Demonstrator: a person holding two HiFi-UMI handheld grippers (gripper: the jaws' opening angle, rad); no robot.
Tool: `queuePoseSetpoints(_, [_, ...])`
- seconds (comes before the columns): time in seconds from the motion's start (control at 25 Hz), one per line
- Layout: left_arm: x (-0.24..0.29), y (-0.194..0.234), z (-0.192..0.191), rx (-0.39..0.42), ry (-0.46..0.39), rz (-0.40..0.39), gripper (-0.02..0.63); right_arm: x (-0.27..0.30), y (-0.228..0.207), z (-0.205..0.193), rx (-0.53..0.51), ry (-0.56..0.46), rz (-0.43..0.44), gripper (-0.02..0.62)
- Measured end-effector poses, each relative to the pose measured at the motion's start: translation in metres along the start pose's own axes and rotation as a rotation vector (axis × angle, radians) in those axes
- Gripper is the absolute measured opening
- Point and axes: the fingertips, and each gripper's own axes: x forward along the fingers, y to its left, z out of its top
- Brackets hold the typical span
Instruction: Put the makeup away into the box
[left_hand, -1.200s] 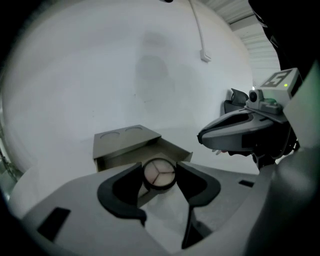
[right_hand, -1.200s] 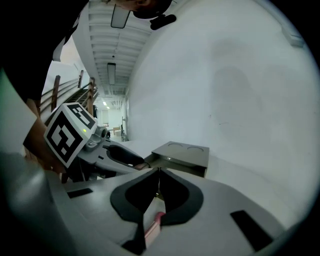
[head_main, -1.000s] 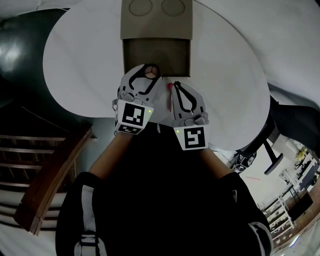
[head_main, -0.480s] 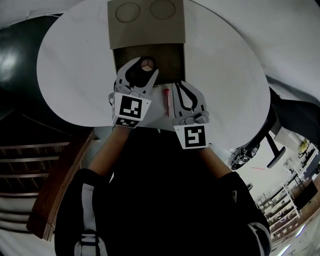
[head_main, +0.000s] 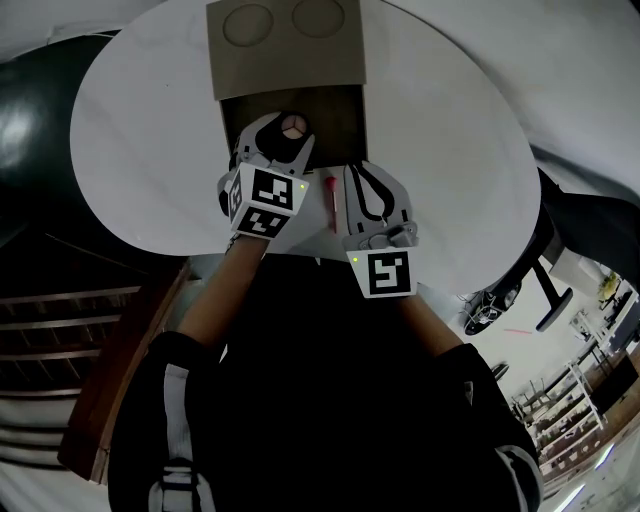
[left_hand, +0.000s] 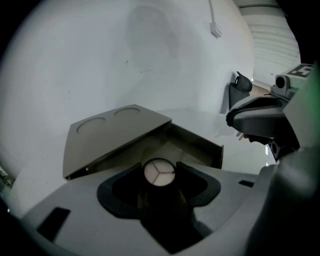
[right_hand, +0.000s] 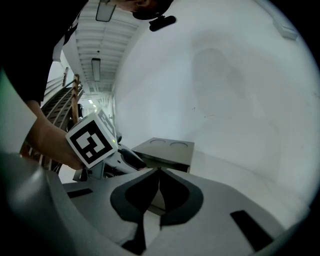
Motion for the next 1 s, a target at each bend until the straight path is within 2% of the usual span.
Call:
queuePoseSetpoints(0.28, [0.005,-0.003,-0.007,0.021,0.066,-0.009,0.219,-0.008,0.002,0.002,-0.001,-0.014,-0.006,0.025])
queuePoseSetpoints(0.44, [0.005,-0.003,-0.004,-0.003,0.043,-0.007,0.256,-0.015,0.000,0.000,-0.002,-0.024,-0.007,0.025])
queuePoseSetpoints(0.52, [-0.004,0.000,0.000,-0.025,0.000,0.015,0.262,-0.020,0.003,0.002,-0.006,-0.034,-0.010,0.025])
queuePoseSetpoints(0.64, [-0.027,-0.001,0.014,-0.036,-0.118,0.058,0.259,-0.030,0.006,0.003,-0.014,-0.050,-0.014,0.025])
queuePoseSetpoints(0.68, [-0.036,-0.003,0.019,-0.038,-0.158,0.069,0.242,-0.034,0.007,0.003,-0.016,-0.056,-0.014,0.025])
queuePoseSetpoints(0.84, [-0.071,-0.020,0.036,-0.039,-0.278,0.107,0.103,-0.050,0.010,0.008,-0.024,-0.090,-0.014,0.025])
queuePoseSetpoints(1.0, [-0.096,-0.045,0.045,-0.017,-0.333,0.125,0.057,-0.069,0.013,0.011,-0.042,-0.128,-0.023,0.025])
